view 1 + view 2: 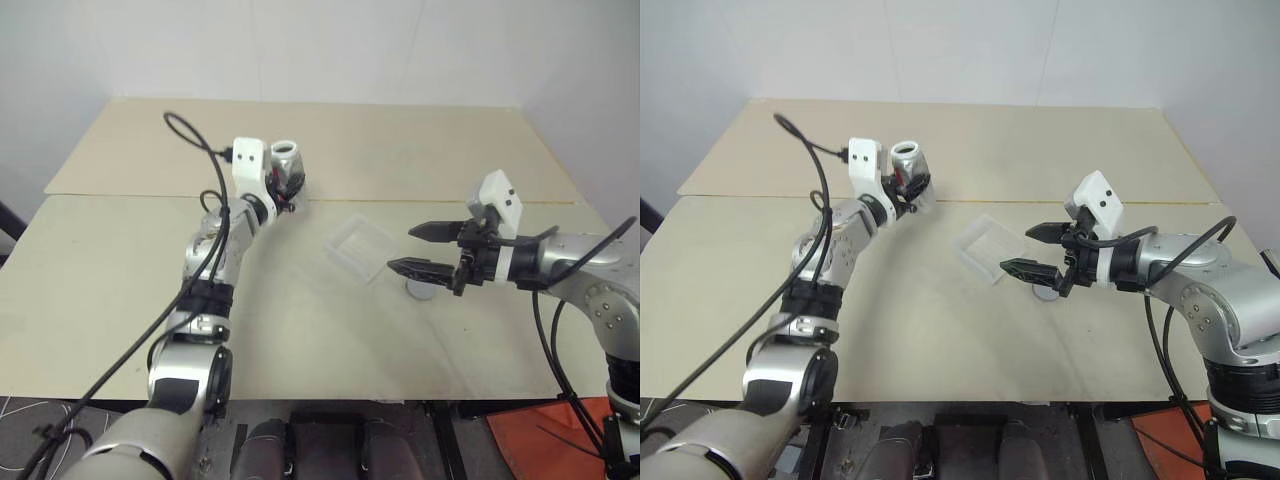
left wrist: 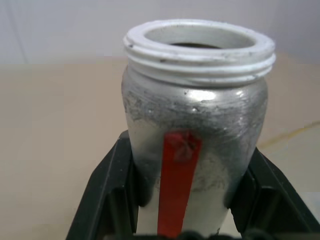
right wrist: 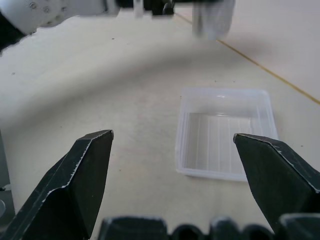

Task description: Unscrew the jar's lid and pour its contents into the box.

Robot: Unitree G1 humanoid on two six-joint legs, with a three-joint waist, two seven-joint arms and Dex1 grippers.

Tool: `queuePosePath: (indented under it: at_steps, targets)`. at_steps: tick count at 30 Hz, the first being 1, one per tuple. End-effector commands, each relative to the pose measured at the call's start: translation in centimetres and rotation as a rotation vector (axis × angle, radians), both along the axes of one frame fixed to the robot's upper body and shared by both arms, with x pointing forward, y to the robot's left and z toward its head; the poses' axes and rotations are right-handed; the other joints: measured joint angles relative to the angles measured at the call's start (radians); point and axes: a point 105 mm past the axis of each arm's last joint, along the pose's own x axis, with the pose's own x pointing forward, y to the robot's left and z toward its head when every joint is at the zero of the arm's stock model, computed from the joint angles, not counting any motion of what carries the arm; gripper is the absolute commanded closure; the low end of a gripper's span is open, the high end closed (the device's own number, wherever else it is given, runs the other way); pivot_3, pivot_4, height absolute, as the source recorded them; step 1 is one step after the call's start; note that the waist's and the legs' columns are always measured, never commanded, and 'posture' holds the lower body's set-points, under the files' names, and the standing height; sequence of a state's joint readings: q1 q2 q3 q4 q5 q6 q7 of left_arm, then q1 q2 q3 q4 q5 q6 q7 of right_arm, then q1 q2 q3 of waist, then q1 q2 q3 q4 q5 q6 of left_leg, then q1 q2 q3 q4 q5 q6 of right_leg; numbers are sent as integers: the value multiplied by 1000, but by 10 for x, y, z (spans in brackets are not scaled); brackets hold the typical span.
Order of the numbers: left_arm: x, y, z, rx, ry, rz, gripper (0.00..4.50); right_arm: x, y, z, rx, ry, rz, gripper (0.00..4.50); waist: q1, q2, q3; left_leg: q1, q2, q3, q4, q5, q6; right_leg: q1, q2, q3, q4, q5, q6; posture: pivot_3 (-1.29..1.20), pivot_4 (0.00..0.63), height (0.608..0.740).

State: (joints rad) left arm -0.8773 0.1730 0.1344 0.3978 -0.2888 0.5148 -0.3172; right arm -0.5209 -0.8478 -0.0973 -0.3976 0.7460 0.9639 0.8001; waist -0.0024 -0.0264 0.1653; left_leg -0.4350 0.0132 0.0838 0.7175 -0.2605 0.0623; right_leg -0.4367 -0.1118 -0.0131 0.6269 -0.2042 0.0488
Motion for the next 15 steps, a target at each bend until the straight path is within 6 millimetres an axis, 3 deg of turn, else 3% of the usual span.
queuePosePath:
  at_steps: [1,7,13,15]
  targets:
    - [-13,-2,29,32,-120,3,2572,0,1,14,6,-69,14,38,2,0,0,0,0,0,0,0,0,0,0,0,0,0,0,0,150,740]
    - [-23,-17,27,316,-298,-75,2572,2,1,15,1,-75,19,38,13,0,0,13,-1,1,-3,-1,2,12,0,0,-2,0,0,0,150,740]
    - [-18,-68,46,1309,-1060,-38,2572,2,0,18,-22,-97,22,38,26,0,0,13,-4,0,-3,-4,7,13,0,-1,-3,1,-2,0,150,740]
    - [-17,-89,43,1614,-1351,-85,2572,2,-1,20,-28,-104,22,38,33,0,0,13,-4,0,-4,-4,7,13,0,-1,-4,1,-2,0,150,740]
